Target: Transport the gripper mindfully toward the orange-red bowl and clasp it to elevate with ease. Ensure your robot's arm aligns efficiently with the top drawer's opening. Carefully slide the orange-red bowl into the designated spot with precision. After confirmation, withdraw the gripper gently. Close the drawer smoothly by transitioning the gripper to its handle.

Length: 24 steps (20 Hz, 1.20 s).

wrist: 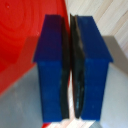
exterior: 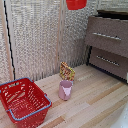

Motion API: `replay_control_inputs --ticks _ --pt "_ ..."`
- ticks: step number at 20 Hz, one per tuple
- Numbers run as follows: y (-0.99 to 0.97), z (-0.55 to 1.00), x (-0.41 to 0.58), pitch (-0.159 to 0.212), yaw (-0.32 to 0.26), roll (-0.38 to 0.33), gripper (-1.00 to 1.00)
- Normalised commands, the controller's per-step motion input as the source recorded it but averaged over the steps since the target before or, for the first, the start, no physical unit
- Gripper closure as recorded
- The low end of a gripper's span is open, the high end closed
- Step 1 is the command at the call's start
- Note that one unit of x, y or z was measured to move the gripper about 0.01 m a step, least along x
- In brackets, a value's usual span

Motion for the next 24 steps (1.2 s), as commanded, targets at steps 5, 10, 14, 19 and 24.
replay_control_inputs --ticks 5,10,14,19,24 --pt "-0.8 0.42 -0.097 0.0 -0.063 0.103 1.0" --pt "-0.78 0.28 -0.218 0.028 -0.083 0.099 1.0" --pt "-0.78 0.17 -0.281 0.061 -0.088 0.099 1.0" --pt "-0.79 0.14 -0.266 0.067 -0.083 0.102 1.0" --pt "-0.78 0.12 -0.13 0.044 -0.049 0.098 1.0"
